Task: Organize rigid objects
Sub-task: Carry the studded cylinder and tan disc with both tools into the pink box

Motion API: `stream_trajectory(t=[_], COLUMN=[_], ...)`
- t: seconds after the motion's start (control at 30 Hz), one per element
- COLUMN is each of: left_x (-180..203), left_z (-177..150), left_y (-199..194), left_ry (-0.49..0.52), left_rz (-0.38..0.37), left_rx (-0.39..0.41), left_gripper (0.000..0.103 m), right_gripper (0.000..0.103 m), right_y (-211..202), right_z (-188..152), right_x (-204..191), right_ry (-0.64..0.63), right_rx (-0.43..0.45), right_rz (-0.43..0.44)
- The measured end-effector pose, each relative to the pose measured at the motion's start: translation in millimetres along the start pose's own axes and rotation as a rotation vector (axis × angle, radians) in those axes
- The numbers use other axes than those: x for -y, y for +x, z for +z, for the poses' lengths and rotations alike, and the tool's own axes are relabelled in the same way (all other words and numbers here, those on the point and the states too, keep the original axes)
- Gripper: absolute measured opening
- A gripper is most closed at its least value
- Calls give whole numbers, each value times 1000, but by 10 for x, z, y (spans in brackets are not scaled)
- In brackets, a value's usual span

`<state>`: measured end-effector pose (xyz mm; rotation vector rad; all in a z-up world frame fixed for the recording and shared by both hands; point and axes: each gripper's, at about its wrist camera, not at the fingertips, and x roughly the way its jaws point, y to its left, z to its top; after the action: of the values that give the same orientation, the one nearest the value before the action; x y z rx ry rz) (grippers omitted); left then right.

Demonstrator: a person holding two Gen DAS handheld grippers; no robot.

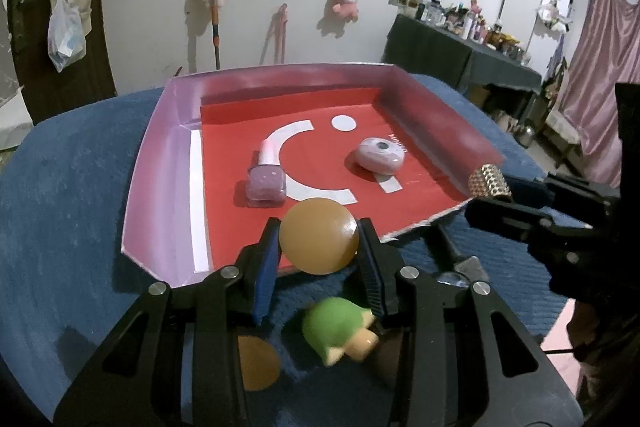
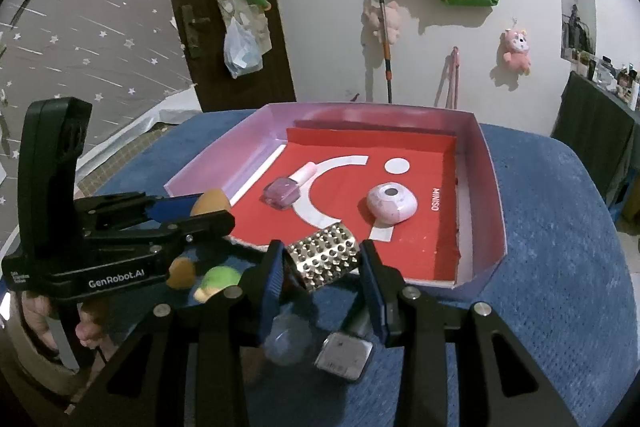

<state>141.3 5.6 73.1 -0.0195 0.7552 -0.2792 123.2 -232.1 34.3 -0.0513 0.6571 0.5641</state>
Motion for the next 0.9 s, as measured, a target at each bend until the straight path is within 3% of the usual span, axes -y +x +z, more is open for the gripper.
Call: stream_trajectory(t=[0.2, 0.53, 0.9], left_x=[-55, -192, -312], left_z=[81, 105, 168], left_y=[203, 586, 791], left_ry=[-5, -38, -79], left_rz=[-14, -35, -35], left_rx=[-44, -162, -197], left_gripper=[36, 36, 36], right_gripper=[40, 40, 40], right_y=[189, 692, 1030], right_z=[118, 184, 220], right_x=[107, 344, 443], right_ry=[12, 75, 100], right_rx=[-32, -182, -251], right_rz=[-3, 9, -1])
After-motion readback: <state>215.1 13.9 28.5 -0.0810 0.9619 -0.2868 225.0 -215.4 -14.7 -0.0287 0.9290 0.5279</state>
